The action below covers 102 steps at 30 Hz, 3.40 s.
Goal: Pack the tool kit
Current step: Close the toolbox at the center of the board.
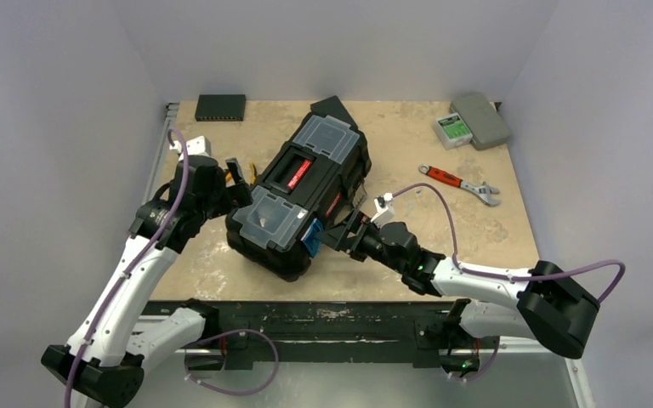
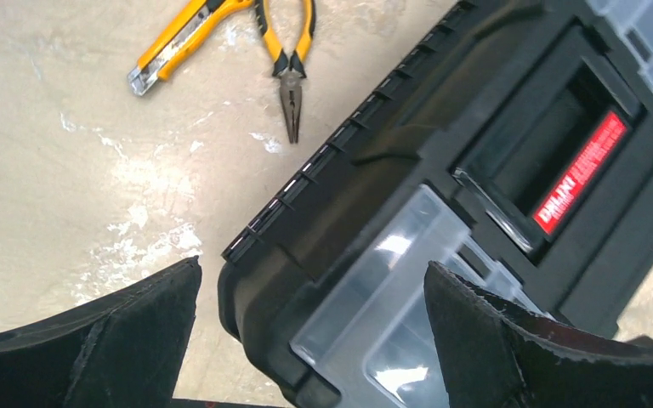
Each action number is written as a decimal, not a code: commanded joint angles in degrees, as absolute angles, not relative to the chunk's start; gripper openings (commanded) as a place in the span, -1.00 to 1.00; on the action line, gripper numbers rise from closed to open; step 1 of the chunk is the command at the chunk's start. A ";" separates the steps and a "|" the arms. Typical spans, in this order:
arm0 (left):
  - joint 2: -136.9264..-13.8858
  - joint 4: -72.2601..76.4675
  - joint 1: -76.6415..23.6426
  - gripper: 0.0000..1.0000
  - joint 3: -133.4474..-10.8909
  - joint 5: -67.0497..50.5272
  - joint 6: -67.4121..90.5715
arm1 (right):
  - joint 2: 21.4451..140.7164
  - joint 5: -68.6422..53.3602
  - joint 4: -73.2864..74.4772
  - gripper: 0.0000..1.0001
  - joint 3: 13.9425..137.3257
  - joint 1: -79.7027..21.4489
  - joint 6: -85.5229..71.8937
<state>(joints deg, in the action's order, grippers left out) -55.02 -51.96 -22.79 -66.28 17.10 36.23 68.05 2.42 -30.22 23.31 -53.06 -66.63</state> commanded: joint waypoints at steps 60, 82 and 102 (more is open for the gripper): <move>-54.32 -24.79 -12.74 1.00 -43.53 -6.66 38.94 | 74.27 17.94 -38.60 0.96 23.82 -61.52 -84.96; -55.11 -24.41 -12.74 0.98 -43.16 -7.49 38.85 | 75.42 17.18 -41.03 0.97 21.67 -61.60 -84.68; -55.74 -24.43 -12.74 0.98 -43.13 -7.91 38.16 | 74.66 18.54 -40.96 0.98 19.61 -61.48 -85.03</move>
<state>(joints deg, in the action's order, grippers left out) -53.89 -21.96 -12.38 -45.10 -6.33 39.68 75.72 15.81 -39.48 20.21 -61.23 -84.47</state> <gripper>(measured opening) 0.994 0.987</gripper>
